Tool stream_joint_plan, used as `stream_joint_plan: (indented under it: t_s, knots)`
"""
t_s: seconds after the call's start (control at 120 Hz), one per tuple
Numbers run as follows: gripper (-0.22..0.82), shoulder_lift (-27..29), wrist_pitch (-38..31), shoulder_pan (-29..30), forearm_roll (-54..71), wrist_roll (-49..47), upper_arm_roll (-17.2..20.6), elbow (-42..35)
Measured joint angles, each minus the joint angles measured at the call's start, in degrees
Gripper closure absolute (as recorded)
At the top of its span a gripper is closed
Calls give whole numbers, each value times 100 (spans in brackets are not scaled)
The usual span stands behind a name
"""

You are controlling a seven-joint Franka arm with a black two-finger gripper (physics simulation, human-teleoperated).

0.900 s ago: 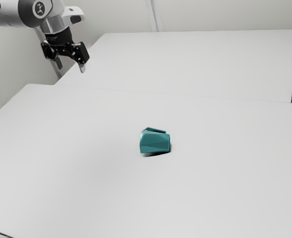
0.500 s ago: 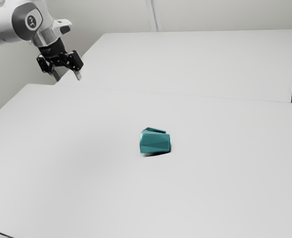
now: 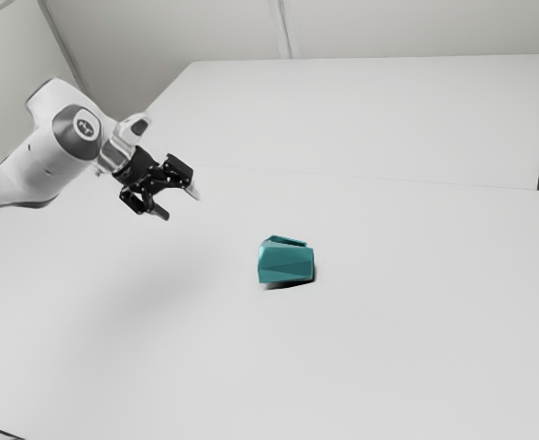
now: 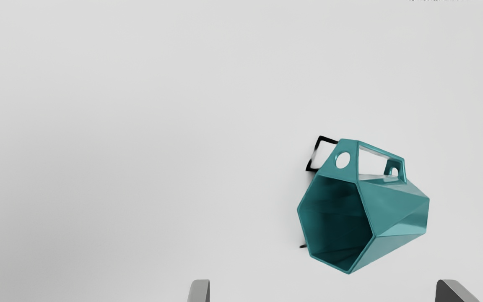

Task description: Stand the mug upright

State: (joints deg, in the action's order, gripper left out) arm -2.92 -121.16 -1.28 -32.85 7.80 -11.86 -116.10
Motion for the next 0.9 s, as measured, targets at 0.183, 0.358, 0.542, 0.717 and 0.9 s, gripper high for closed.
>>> stream_joint_plan:
  t_s: [0.183, 0.358, 0.542, 0.717, 0.9]
  knots:
    - [2, -294, -542, -218, -845, 414, 12, -209]
    - [2, -516, -799, -305, -1565, 877, 20, -501]
    - [2, -716, -948, -438, -2105, 1366, 91, -552]
    - [2, -1052, -1028, -548, -2539, 1805, 96, -506]
    - [2, -1197, -1118, -679, -2779, 2167, 174, -379]
